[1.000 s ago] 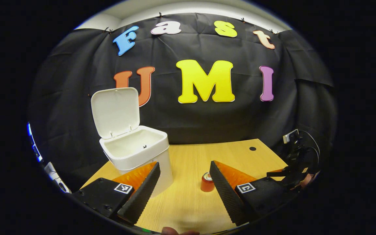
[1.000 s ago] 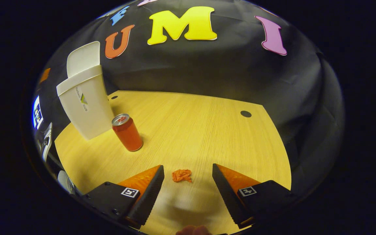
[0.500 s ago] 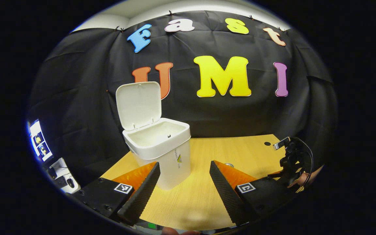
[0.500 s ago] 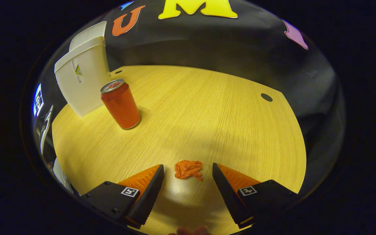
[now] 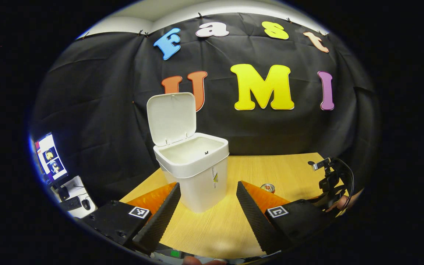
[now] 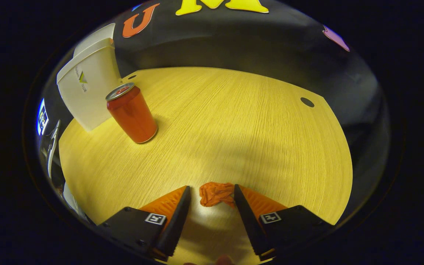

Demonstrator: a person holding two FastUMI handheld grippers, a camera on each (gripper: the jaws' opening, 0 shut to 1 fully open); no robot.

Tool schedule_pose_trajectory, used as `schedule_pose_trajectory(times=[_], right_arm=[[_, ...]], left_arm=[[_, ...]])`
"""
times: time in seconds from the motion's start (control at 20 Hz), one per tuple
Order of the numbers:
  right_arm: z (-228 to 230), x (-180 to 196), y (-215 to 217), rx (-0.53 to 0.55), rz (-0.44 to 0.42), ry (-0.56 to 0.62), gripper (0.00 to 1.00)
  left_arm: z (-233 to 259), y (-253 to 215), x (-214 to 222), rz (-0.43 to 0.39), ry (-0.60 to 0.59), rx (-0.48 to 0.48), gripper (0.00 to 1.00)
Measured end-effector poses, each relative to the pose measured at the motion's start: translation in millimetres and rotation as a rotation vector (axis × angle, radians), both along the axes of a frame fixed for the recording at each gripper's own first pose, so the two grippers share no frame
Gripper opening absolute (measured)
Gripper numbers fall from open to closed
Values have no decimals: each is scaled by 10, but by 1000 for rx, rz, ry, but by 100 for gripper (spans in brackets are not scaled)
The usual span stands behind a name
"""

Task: Press the lid of the desktop garbage bin to open it, pick up the crumpled paper on the desktop and throw it into the bin, then pick up the pop can on the desktop and drop it into the bin, and finally close the garbage bin lid.

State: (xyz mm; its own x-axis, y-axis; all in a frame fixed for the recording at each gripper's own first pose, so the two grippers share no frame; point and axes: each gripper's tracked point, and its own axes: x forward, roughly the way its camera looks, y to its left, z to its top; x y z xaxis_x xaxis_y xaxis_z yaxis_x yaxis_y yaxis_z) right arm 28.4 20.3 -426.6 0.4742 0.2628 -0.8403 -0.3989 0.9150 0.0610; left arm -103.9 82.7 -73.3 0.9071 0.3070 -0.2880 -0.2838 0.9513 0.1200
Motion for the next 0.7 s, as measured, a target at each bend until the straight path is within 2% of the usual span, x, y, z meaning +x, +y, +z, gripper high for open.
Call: schedule_pose_trajectory(times=[0.05, 0.1, 0.25, 0.35, 0.4, 0.5, 0.6, 0.7], right_arm=[[13, -5, 2, -4, 5, 4, 63], [-5, 6, -2, -6, 14, 3, 59], [8, 3, 20, 2, 25, 15, 33], [7, -26, 50, 18, 22, 40, 33], [12, -68, 89, 34, 28, 73, 14], [65, -121, 137, 55, 32, 93, 14], [186, -171, 169, 82, 17, 92, 3], [385, -201, 197, 118, 0, 80, 3]], left_arm=[[3, -3, 16, -3, 0, 0, 100], [1, -9, 27, -5, -1, -1, 100], [19, -29, 52, -16, -7, 4, 100], [57, -33, 54, -21, -18, 1, 100], [63, -31, 45, -24, -24, -2, 100], [73, -7, 35, -20, -29, -3, 100], [70, 25, 23, -17, -32, -8, 100], [72, 57, 19, -17, -40, -14, 100]])
